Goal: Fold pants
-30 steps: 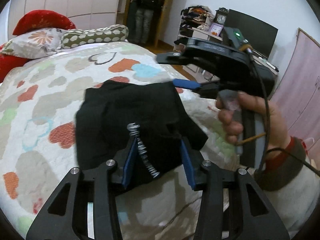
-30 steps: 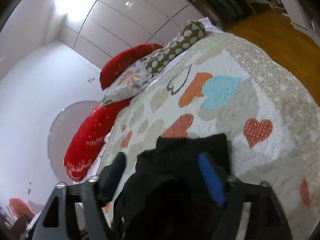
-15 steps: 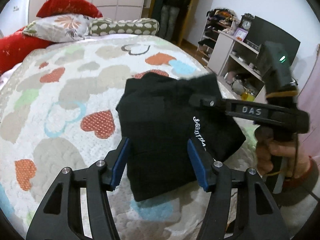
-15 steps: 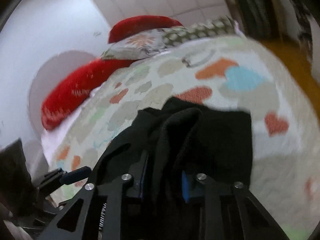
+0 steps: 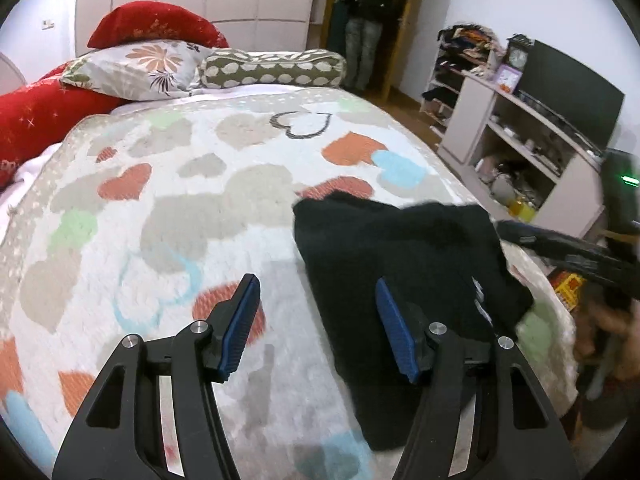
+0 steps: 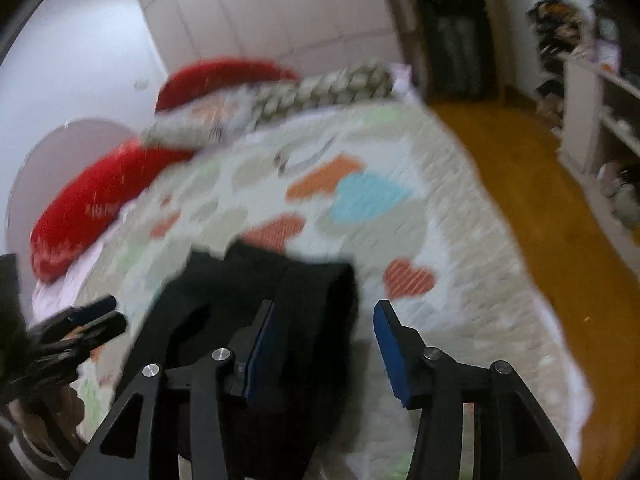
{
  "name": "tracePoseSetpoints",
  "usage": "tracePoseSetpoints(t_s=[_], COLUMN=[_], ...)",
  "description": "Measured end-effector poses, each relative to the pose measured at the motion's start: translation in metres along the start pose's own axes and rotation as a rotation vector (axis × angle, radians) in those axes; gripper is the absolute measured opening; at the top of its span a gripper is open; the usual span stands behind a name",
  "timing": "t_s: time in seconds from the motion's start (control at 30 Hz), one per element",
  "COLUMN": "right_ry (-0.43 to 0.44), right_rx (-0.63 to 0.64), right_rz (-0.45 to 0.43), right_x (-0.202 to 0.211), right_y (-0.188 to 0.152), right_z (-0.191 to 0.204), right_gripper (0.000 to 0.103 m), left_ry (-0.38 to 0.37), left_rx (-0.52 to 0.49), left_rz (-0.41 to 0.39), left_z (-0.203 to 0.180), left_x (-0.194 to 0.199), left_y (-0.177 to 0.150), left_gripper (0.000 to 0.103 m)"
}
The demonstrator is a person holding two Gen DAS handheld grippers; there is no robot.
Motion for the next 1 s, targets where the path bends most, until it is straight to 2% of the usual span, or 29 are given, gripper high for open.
tracePoseSetpoints(t_s=[0.07,0.1,0.17,0.23,0.33,0.4,0.5,0.63,0.73,0.8,1.0], right_ry=[0.097,0.148,0.184,0.171,0.12,0.078,0.072,0.044,0.079,0.103,0.064], right_rx=[0.012,0.04,0.088,0.132,0.123,0.095,0.071,0.123,0.143,0.153,0.127], right_rz=[-0.038,-0.028,0.005,0.051,0.125,0.127,0.117,0.123,0.09,0.094,0.151], right_x=[0.009,0.008,-0.004,-0.025,-0.056,-0.078,-0.083,-0.061,-0.031,-0.02,-0.01], right_y=[0.009,0.009,0.007,0.0,-0.013,-0.015,-0.01,-0.008,-0.013,-0.021,-0.061], right_z=[0.017,0.03,0.049,0.06,0.05,0.036,0.034,0.042,0.051,0.056,0.04], right_gripper=[0.048,0.048,0.047,0.046,0.046,0.047,0.047,0.046,0.046,0.046,0.047], left_ry=[-0.011,-0.019,-0.013,0.044,0.099,0.115,0.142,0.131,0.111,0.095,-0.001], left_rx=[0.01,0.014,0.025,0.029,0.02,0.019,0.016,0.022,0.034,0.039,0.057], left_rz=[0.016,0.025,0.052,0.092,0.154,0.163,0.173,0.154,0.132,0.112,0.08], left_z=[-0.001,-0.002,-0.003,0.002,0.009,0.011,0.012,0.012,0.01,0.005,-0.021], left_x=[-0.015,-0.022,-0.038,-0.061,-0.089,-0.103,-0.113,-0.101,-0.079,-0.065,-0.023], left_y=[0.012,0.017,0.022,0.025,0.022,0.022,0.023,0.024,0.024,0.025,0.011], left_gripper=[0.06,0.06,0.06,0.06,0.06,0.06,0.06,0.06,0.06,0.06,0.06])
Point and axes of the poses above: each gripper's, at about its wrist camera, not at the fingertips, and x roughly against the way its jaws point, z to its left, y to its top, the point moved 6 cm from there along -x, roughly the way its jaws point, and after that the axes turned 4 degrees about -z, right-handed, at the moved point
